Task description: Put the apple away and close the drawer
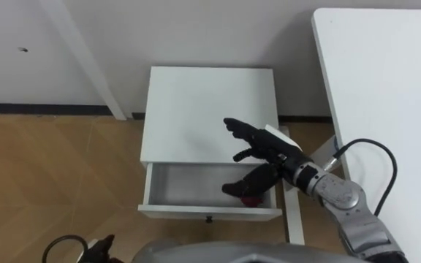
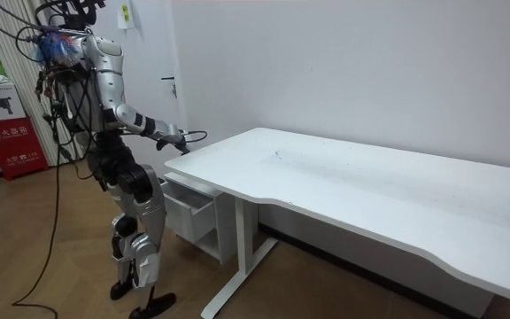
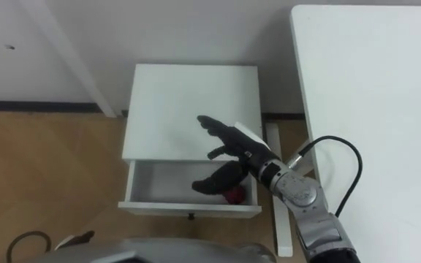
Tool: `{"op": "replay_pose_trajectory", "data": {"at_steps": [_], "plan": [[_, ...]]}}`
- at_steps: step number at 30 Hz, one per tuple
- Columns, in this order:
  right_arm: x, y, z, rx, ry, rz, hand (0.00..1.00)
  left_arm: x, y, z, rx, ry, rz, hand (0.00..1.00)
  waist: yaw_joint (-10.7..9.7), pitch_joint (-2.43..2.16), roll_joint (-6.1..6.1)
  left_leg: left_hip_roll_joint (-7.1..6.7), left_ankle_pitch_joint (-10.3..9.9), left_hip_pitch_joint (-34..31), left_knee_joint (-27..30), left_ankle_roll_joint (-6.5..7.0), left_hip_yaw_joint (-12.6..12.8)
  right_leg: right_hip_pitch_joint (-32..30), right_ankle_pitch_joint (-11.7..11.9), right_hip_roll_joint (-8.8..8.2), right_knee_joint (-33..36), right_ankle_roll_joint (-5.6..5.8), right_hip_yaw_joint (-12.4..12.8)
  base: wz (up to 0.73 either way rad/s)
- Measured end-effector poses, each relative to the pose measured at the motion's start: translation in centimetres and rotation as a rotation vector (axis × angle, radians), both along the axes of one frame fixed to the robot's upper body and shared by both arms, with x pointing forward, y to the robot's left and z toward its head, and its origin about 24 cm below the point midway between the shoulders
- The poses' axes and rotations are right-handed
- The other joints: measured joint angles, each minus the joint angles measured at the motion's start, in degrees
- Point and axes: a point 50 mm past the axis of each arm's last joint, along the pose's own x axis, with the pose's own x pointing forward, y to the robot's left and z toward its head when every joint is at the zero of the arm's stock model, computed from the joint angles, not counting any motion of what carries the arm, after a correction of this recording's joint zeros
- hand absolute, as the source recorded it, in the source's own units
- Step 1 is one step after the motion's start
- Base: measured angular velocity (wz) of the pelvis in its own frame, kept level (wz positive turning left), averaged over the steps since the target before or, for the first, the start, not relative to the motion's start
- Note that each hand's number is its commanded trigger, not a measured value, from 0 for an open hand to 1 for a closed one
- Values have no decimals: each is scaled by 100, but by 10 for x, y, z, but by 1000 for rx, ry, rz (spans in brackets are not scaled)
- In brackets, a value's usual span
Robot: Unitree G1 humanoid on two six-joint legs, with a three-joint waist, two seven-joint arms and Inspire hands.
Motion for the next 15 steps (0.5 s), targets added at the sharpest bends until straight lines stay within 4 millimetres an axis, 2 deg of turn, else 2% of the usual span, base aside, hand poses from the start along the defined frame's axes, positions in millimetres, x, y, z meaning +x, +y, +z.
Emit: {"op": "replay_pose_trajectory", "data": {"at_steps": [10,15], "plan": [[1,-2,0,-16,-10,-24,0,-2,1,0,17,6,8,0,-15,-2,6,-4,-1,-20,15,2,-32,-5,1,1,3,-2,-2,2],[0,-10,-2,-43,-13,-76,0,-4,1,0,27,4,12,0,-43,-7,9,-4,-8,-21,27,11,-1,3,1,-13,16,-1,1,0]]}}
